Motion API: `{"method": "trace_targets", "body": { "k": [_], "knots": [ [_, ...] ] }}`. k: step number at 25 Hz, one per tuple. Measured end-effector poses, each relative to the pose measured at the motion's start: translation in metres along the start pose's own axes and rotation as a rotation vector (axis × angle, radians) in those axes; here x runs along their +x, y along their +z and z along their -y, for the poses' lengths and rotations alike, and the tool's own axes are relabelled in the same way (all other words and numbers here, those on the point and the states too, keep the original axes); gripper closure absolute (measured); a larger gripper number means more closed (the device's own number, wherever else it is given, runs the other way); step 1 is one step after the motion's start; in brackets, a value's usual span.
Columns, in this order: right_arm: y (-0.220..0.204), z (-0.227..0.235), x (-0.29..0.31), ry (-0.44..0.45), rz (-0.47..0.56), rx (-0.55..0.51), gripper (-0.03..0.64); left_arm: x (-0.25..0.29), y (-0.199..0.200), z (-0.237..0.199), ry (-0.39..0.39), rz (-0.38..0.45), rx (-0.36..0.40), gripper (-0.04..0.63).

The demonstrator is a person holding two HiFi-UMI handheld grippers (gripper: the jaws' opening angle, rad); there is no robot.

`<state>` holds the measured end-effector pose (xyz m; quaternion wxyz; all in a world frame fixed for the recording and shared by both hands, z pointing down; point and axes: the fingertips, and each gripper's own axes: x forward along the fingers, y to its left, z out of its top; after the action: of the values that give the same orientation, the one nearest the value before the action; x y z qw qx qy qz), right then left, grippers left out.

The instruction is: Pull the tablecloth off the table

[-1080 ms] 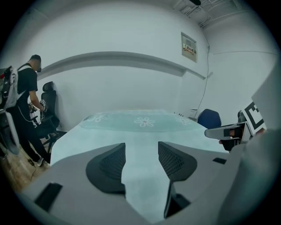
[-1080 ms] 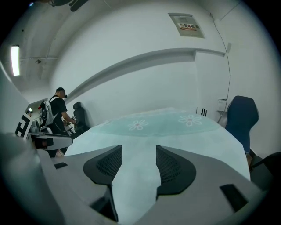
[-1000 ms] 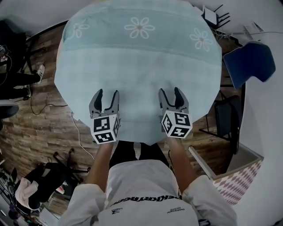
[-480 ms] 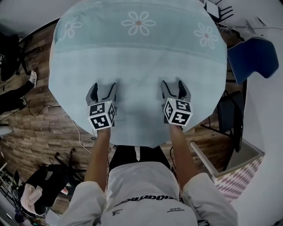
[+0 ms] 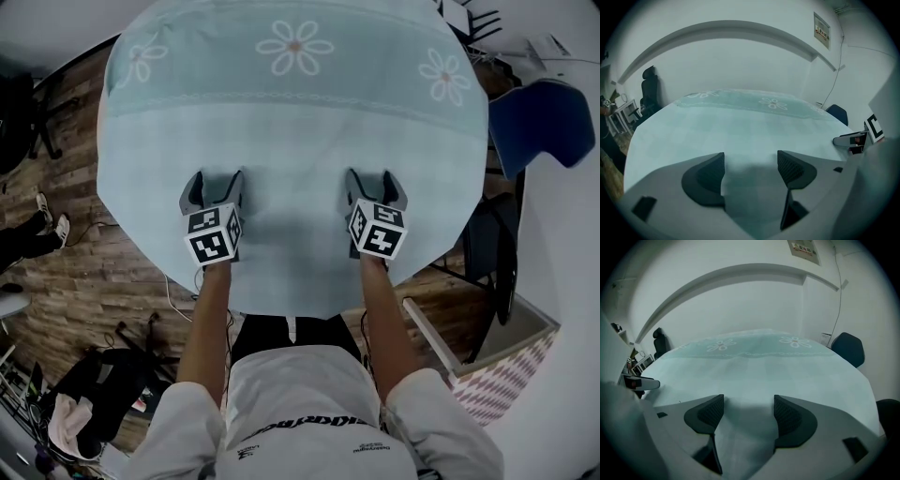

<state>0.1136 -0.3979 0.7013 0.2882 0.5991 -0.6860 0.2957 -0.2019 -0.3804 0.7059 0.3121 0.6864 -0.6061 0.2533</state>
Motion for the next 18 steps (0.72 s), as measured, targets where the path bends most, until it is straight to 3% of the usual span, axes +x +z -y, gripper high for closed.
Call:
{"method": "trace_targets", "body": {
  "k": [5,18],
  "knots": [
    [-0.0019,0.0028,0.0032,-0.029,-0.001,-0.004,0.298,0.0078,-0.0077,0.0002,0.057,-0.024,0.047,0.249],
    [-0.0019,0.0010,0.0024,-0.046,-0.017,-0.009,0.302,0.0071,-0.0082,0.0026,0.061,-0.050,0.035,0.299]
  ]
}}
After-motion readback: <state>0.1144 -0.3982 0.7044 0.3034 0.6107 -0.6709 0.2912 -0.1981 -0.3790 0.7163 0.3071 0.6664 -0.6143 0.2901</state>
